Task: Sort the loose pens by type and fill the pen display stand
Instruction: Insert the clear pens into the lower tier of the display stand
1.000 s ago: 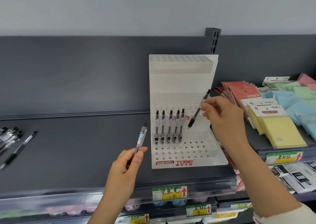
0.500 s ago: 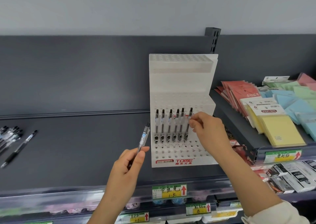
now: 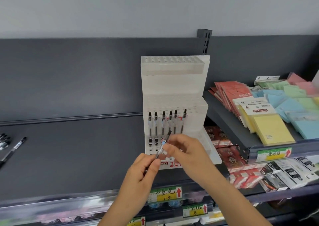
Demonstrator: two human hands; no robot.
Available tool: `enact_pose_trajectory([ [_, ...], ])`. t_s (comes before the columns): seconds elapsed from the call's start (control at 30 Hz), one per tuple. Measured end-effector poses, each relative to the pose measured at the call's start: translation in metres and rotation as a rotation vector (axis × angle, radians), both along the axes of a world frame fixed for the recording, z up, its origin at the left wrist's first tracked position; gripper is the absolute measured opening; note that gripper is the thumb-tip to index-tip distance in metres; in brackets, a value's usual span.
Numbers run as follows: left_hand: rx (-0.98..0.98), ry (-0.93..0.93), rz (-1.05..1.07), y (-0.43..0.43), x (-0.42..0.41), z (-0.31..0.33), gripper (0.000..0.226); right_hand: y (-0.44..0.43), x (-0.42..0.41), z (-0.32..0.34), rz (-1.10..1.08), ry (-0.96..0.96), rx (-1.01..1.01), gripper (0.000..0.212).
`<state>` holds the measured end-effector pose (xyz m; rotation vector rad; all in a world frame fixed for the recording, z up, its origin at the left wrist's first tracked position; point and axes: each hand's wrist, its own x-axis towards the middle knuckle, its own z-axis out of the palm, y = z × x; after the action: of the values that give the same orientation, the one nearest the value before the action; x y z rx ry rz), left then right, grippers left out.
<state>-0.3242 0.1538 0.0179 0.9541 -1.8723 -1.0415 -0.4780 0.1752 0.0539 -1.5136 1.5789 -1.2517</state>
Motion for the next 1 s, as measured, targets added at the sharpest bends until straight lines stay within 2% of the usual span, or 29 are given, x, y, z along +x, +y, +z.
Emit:
enact_pose_trajectory([
  [0.17,-0.059,-0.041,-0.008,-0.002,-0.003,0.002,0.027,0.007,-0.005,0.007,0.011,-0.186,-0.034,0.012],
  [0.27,-0.188,-0.215,0.072,-0.013,0.002,-0.001,0.025,0.007,-0.025,0.027,-0.097,-0.174,-0.122,0.009],
  [0.37,-0.418,-0.419,0.208,-0.026,0.008,-0.010,0.026,0.001,-0.051,0.046,-0.291,-0.078,-0.260,0.006],
  [0.5,-0.465,-0.479,0.232,-0.035,0.009,-0.019,0.028,-0.009,-0.069,0.054,-0.441,0.139,-0.325,0.002],
  [0.7,-0.484,-0.481,0.232,-0.037,0.010,-0.021,0.026,-0.025,-0.067,0.040,-0.431,0.332,-0.273,0.006],
  [1.0,-0.496,-0.487,0.248,-0.038,0.010,-0.023,0.025,-0.036,-0.067,0.037,-0.422,0.377,-0.290,0.012],
])
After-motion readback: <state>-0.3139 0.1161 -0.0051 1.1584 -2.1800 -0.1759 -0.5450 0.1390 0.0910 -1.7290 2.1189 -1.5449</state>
